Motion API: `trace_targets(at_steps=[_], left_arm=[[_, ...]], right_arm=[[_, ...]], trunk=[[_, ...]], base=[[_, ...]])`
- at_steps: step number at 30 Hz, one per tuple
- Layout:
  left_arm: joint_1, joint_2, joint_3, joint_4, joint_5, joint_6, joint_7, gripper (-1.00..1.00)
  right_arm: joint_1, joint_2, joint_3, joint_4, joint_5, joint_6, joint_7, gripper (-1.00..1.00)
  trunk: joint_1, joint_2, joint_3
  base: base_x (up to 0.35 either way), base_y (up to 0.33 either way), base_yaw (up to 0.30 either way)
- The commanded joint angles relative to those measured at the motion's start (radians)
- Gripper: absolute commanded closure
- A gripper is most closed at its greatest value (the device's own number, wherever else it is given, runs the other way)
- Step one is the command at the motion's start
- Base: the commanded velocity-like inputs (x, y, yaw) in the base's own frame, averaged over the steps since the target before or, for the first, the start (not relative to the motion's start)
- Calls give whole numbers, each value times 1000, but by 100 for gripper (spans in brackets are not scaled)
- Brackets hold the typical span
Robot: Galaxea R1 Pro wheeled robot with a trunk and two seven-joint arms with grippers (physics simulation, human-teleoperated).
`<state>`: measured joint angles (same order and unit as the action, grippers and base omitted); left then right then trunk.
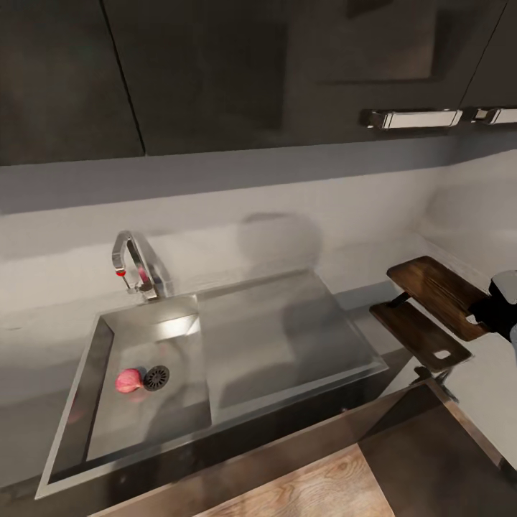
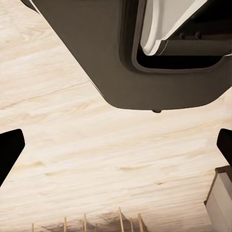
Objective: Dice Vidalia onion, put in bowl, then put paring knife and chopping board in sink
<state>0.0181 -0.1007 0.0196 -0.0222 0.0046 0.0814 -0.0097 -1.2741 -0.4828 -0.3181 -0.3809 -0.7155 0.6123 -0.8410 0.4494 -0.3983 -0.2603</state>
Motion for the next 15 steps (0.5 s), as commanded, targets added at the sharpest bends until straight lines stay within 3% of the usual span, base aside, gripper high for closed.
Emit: trace_targets(at_steps=[1,4,15], left_arm=[[0,0,2,-2,0,5,-1,-100],[0,0,2,-2,0,5,-1,-100],[0,-2,2,-3,0,4,-1,-100]], right_arm=[[-1,1,2,-3,-5,6,-6,100],[-1,14,22,-3,-7,70,-6,100],[-2,29,27,-9,-8,211,8,100]], trunk=[[1,-2,-1],[1,-2,-1],[1,-2,-1]], base=[[0,0,0],[0,0,0],[0,0,0]])
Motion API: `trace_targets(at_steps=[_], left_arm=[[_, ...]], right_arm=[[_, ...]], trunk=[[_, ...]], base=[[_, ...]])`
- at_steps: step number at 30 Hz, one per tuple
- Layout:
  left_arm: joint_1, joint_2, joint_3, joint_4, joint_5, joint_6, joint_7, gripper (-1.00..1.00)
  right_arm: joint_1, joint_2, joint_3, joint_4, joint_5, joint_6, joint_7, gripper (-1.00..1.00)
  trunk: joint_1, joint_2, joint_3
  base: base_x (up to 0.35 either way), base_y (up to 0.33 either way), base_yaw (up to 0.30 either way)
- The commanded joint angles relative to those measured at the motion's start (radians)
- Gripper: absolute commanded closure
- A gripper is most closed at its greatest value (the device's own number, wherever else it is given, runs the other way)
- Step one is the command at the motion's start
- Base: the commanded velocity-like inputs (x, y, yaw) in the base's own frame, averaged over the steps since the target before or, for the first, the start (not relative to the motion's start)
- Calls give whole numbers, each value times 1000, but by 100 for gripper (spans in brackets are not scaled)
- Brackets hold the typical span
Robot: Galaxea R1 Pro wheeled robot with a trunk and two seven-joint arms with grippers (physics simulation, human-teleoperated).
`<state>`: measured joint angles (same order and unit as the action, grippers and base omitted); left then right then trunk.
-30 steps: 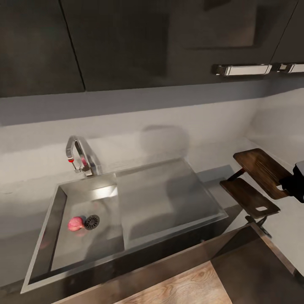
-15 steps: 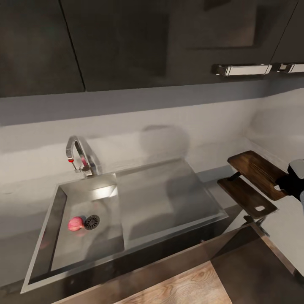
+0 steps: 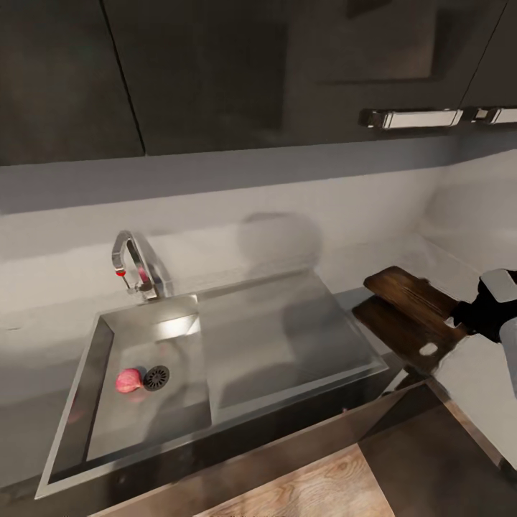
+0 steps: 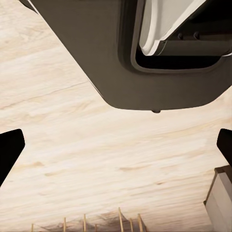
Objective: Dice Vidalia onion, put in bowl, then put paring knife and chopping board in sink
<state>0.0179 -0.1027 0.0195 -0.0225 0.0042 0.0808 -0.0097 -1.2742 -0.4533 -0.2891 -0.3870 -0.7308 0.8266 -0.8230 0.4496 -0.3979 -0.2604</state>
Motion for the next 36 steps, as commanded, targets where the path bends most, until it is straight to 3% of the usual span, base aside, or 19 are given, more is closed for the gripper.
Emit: trace_targets(at_steps=[1,6,19,36], left_arm=[[0,0,2,-2,1,5,-1,-100],[0,0,2,-3,1,5,-1,-100],[0,-2,2,-3,1,-11,-1,-100],[0,-2,2,-2,1,-13,-1,-100]], right_arm=[[-2,4,-2,-5,7,2,-5,100],[-2,15,4,-7,7,22,21,100],[-1,25,75,-9,7,52,103,100],[-1,25,82,-9,7,51,110,100]], trunk=[[0,-2,-1],[0,-2,-1],[0,-2,-1],[0,-2,1]], base=[[0,0,0],[0,0,0],[0,0,0],[0,0,0]])
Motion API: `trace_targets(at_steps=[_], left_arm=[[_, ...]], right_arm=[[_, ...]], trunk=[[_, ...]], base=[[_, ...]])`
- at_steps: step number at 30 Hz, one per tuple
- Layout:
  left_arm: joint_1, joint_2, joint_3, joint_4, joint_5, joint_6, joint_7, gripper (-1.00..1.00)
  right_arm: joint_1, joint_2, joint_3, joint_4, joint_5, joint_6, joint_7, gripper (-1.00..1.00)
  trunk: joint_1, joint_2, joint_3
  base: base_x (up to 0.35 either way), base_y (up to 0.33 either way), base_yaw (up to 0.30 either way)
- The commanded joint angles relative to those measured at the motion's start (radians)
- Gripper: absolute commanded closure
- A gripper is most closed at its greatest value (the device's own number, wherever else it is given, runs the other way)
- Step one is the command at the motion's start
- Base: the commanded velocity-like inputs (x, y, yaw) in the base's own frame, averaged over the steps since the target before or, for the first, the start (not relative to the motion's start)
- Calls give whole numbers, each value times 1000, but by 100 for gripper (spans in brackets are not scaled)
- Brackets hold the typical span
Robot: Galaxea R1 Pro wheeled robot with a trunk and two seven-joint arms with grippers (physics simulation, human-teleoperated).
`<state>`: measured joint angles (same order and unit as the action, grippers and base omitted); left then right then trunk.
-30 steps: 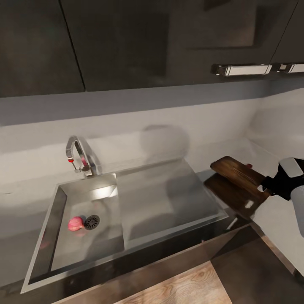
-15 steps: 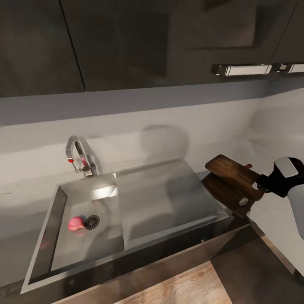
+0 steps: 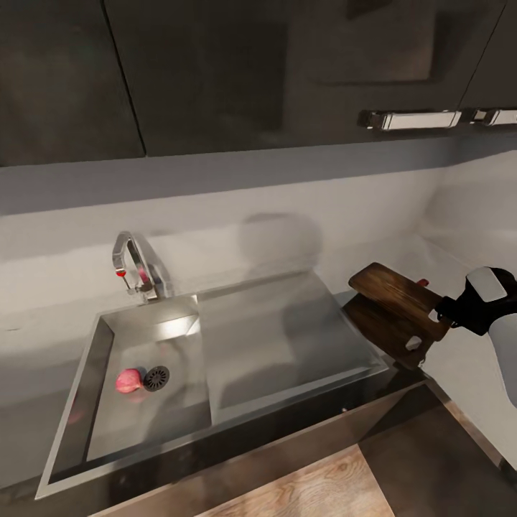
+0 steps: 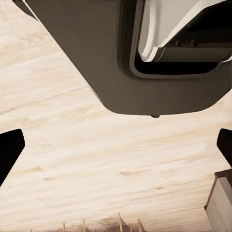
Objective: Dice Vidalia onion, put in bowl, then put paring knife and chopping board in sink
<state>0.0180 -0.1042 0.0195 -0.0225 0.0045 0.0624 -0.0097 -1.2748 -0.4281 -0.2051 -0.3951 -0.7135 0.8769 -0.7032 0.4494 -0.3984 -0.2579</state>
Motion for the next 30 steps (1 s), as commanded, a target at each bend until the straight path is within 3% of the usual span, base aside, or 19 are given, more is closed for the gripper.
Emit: trace_targets(at_steps=[1,30], left_arm=[[0,0,2,-2,0,5,-1,-100],[0,-3,2,-2,1,5,-1,-100]], right_arm=[[-1,0,-2,-1,-11,1,-10,100],[0,9,1,-4,-11,1,32,100]], trunk=[[1,-2,0],[1,-2,44]], base=[[0,0,0],[0,0,0]])
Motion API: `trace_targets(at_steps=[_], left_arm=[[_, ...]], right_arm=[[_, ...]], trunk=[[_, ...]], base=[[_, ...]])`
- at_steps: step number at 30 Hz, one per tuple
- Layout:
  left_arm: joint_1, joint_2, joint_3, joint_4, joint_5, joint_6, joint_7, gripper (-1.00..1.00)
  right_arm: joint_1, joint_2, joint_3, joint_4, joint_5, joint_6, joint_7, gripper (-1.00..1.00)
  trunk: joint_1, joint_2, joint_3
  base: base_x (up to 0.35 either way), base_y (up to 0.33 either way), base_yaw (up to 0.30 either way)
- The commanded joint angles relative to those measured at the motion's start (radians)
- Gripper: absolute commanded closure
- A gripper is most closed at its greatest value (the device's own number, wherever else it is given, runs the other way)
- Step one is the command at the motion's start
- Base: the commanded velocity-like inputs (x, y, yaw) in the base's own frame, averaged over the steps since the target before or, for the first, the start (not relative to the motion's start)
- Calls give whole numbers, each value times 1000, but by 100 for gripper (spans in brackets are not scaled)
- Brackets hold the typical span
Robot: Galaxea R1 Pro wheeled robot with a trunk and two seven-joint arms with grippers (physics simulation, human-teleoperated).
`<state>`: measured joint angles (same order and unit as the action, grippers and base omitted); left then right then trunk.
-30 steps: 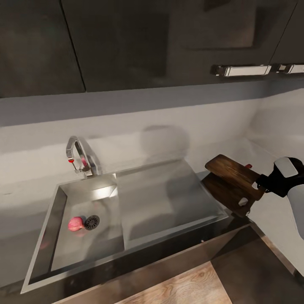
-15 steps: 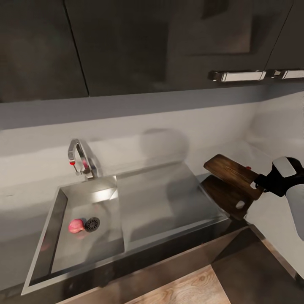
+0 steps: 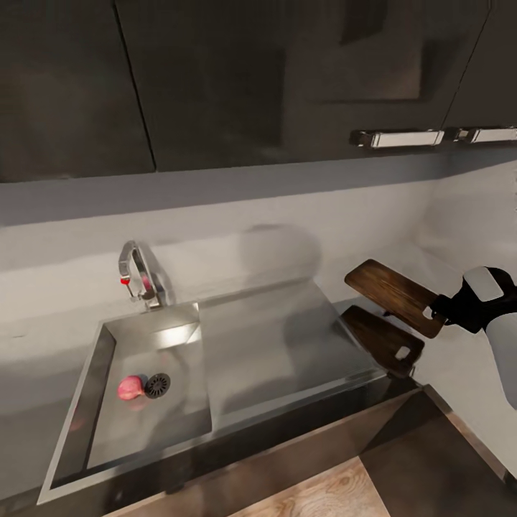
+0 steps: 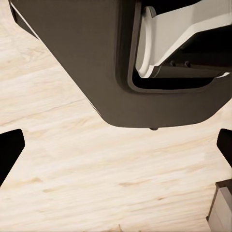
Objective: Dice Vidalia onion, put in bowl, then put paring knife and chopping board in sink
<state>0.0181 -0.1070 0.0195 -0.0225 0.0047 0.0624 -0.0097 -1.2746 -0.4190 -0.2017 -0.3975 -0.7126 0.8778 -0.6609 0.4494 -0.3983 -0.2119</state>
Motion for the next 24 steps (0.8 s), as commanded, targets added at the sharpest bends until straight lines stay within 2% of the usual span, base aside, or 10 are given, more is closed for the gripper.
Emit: trace_targets(at_steps=[1,7,12,19,24], left_arm=[[0,0,2,-3,0,5,-1,-100],[0,0,2,-3,0,5,-1,-100],[0,0,2,-3,0,5,-1,-100],[0,0,2,-3,0,5,-1,-100],[0,0,2,-2,0,5,-1,-100]], right_arm=[[-1,0,-2,-1,-11,0,-10,100],[-1,0,-2,-1,-11,0,-8,100],[-1,0,3,-1,-11,0,-8,100],[-1,1,56,-1,-11,0,3,100],[-1,2,78,-1,-11,0,53,100]], trunk=[[1,-2,-1],[1,-2,2],[1,-2,3],[1,-2,3],[1,-2,3]], base=[[0,0,0],[-21,21,0],[-158,184,0],[-203,242,0],[-211,233,0]])
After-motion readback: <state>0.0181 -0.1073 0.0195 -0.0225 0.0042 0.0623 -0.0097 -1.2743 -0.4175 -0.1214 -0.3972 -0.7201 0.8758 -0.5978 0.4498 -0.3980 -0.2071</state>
